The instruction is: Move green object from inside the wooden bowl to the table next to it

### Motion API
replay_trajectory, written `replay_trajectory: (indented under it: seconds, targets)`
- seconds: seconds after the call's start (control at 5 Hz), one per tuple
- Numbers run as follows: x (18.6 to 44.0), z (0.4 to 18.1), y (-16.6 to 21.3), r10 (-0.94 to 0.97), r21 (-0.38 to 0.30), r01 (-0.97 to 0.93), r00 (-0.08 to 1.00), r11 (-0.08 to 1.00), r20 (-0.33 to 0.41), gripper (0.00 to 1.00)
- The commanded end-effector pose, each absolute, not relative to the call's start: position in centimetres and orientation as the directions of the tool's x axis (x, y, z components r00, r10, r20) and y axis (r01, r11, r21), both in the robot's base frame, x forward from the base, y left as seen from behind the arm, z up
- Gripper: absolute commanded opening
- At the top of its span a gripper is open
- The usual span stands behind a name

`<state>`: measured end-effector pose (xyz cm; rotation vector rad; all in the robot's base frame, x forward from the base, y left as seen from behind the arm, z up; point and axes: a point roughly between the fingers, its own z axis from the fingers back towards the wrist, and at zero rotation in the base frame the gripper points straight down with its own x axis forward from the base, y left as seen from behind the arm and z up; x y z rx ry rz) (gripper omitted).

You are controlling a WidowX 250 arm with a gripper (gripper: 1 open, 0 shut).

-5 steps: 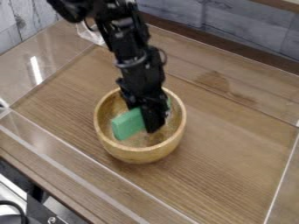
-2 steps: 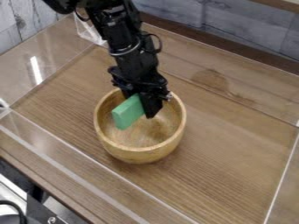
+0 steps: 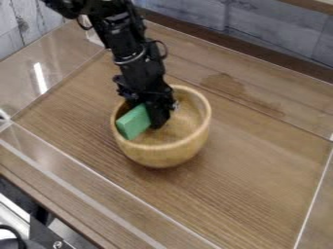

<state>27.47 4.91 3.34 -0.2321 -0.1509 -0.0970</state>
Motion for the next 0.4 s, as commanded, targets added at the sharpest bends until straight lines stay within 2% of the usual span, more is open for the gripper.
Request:
replay_trajectory:
  seconds: [0.0,0.2]
  targets:
    - [29.10,3.71,5.44,-0.112,-0.202,0.152,0.974,0.968,0.196,0.00]
    - [29.66,3.36,5.31,-0.148,-0.200,0.187,0.970,0.962,0.195,1.00]
